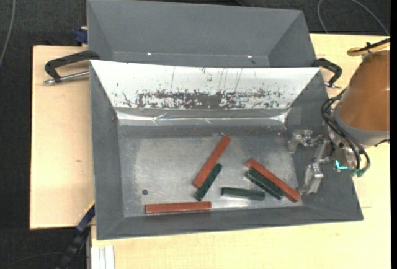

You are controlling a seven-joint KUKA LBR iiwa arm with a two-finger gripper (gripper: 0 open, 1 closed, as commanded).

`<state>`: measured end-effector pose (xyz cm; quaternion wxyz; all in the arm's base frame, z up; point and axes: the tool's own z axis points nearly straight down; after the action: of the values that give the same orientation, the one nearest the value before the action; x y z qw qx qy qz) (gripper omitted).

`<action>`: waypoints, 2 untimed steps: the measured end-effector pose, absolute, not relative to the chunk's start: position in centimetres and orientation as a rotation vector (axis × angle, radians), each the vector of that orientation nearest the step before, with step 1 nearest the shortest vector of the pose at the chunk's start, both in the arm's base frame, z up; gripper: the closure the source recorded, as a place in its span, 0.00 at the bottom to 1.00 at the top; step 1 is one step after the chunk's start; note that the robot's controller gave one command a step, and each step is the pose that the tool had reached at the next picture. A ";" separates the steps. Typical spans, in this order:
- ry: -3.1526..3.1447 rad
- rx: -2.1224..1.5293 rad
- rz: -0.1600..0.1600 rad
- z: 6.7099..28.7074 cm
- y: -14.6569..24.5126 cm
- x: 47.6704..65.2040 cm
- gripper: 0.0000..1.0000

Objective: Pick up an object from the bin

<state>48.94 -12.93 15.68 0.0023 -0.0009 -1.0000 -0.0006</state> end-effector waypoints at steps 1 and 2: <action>-3.144 0.000 0.000 16.0 -12.9 49.1 0.00; -3.145 -0.118 -0.002 8.3 -8.7 49.5 0.00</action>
Offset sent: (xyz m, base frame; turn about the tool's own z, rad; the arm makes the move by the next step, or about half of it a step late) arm 0.0042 0.0471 -0.0868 0.0813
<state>49.53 -8.75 8.27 -0.0028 -0.0376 -0.9993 -0.0005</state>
